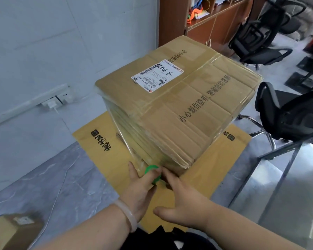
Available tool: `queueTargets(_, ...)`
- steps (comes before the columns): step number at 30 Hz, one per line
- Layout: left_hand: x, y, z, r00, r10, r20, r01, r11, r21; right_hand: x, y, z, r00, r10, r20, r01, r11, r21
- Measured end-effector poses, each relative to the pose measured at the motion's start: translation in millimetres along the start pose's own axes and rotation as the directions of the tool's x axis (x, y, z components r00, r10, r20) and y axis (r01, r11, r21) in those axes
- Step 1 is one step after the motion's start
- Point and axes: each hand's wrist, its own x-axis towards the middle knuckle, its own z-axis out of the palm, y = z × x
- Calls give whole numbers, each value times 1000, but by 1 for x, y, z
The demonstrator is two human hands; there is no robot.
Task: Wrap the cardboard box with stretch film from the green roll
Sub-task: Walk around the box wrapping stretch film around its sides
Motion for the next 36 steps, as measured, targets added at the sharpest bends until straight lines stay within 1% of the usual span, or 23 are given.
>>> queueTargets(2,0,2,-8,1000,5,-11,-5,1000,-5,10,-9,5,1000,7,-4,-7,999,43)
queueTargets(3,-2,2,-13,1000,-5,-11,5,1000,8,13,-10,7,1000,9,4,-10,1000,29)
queueTargets(6,-12,1,-20,998,-35,58,32,998,49,15,-4,3,998,11,70,-9,999,-34)
queueTargets(9,-17,-2,-16,996,-41,74,36,997,70,10,2,-10,982,3,187,9,998,-64)
queueTargets(13,-21,-5,-1,997,-21,73,15,997,76,3,5,-36,913,-2,408,93,975,-202)
queueTargets(15,-23,-14,6,999,13,34,-15,998,62,4,9,-50,864,18,503,118,964,-238)
queueTargets(18,-30,-22,21,992,83,-92,-86,996,-24,14,11,-61,799,16,601,140,967,-211)
queueTargets(21,-37,-31,29,963,139,-229,-168,979,-112,22,11,-60,742,-15,670,103,991,-91)
queueTargets(22,-38,-33,31,952,150,-265,-191,972,-136,24,12,-59,728,-36,684,83,996,-36)
queueTargets(24,-39,-36,34,937,165,-309,-222,962,-157,25,12,-59,724,-71,686,45,997,56)
queueTargets(26,-40,-42,34,917,171,-362,-251,950,-187,26,13,-62,697,-102,710,53,994,92)
queueTargets(28,-40,-48,31,907,158,-390,-261,939,-225,28,13,-65,664,-109,740,76,994,79)
queueTargets(30,-38,-55,25,911,140,-389,-259,927,-273,29,14,-62,650,-104,753,125,992,29)
queueTargets(33,-38,-65,22,921,135,-365,-253,920,-300,30,21,-54,662,-132,738,239,970,-40)
queueTargets(34,-38,-68,22,925,136,-354,-252,918,-306,29,23,-53,667,-127,734,246,968,-55)
queueTargets(36,-41,-74,24,932,145,-332,-253,916,-312,29,25,-55,680,-108,725,209,977,-50)
